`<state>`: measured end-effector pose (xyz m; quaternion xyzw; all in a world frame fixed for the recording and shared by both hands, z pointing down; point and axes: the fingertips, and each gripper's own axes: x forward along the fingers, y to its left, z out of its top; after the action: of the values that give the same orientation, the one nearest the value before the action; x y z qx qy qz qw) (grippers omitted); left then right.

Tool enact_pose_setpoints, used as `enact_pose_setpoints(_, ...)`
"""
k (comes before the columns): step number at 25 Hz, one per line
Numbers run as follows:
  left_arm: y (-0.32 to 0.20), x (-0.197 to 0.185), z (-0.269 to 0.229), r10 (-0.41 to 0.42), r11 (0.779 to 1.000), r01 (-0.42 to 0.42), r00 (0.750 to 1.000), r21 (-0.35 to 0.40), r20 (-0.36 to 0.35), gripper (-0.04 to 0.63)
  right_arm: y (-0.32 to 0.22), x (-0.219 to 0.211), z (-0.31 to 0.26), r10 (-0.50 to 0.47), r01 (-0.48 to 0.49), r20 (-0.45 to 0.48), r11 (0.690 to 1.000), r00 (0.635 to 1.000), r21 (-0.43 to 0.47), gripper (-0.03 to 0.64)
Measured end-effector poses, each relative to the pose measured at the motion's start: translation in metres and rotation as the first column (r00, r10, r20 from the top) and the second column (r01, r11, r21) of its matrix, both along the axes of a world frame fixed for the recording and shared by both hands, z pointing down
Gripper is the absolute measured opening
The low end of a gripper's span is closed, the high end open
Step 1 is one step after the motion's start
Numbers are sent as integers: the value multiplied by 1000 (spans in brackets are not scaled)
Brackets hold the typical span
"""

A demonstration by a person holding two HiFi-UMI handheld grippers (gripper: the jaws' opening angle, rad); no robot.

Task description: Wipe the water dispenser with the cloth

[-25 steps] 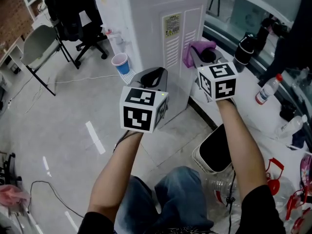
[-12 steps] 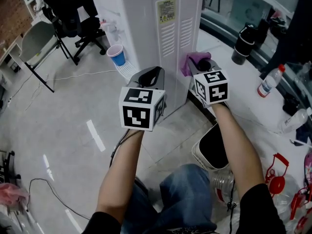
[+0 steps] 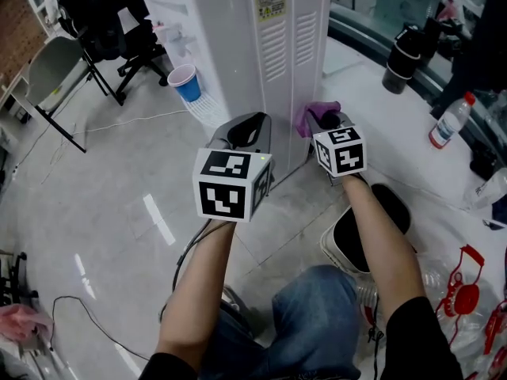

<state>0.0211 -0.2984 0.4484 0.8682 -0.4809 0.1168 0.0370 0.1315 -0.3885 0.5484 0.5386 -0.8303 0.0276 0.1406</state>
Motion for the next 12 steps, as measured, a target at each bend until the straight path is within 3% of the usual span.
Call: enact_pose_setpoints(12,-15,3,12,24,999,-25,998,-23,-51,32,-11,0,99,18,-20,-20,990,1000,-142,46)
